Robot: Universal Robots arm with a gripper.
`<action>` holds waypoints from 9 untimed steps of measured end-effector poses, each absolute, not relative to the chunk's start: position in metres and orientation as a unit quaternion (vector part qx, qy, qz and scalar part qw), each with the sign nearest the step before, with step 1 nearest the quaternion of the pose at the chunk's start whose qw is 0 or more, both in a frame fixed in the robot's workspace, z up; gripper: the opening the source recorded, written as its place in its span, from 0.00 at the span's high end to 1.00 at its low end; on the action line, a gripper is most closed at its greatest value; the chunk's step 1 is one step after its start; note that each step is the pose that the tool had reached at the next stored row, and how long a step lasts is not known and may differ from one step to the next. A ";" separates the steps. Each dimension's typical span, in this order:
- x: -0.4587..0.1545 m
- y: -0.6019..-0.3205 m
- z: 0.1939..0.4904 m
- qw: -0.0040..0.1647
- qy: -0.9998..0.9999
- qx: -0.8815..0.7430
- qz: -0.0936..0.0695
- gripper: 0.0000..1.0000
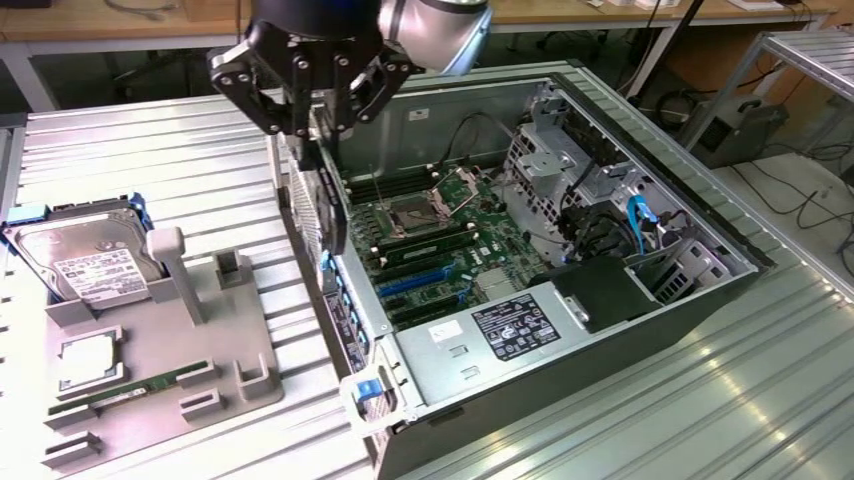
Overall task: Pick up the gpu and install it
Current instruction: 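Pick up the gpu and move the gpu toward the slot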
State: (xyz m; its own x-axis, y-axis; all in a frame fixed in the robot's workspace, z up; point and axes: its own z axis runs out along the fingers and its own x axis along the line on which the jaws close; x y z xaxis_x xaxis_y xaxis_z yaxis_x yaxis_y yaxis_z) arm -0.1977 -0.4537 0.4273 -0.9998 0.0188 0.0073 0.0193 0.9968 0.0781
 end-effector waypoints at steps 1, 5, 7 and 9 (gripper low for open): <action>-0.191 -0.454 0.427 0.003 -0.999 -0.009 -0.039 0.74; -0.170 -0.454 0.427 0.003 -0.999 -0.008 -0.039 0.74; -0.161 -0.454 0.427 0.003 -0.999 -0.007 -0.039 0.74; -0.147 -0.454 0.427 0.003 -0.999 -0.007 -0.039 0.74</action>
State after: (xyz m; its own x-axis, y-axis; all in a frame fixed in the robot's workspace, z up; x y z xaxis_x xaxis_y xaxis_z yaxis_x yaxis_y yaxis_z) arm -0.1472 -0.4537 0.4269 -0.9999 0.0131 0.0072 0.0137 0.9969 0.0781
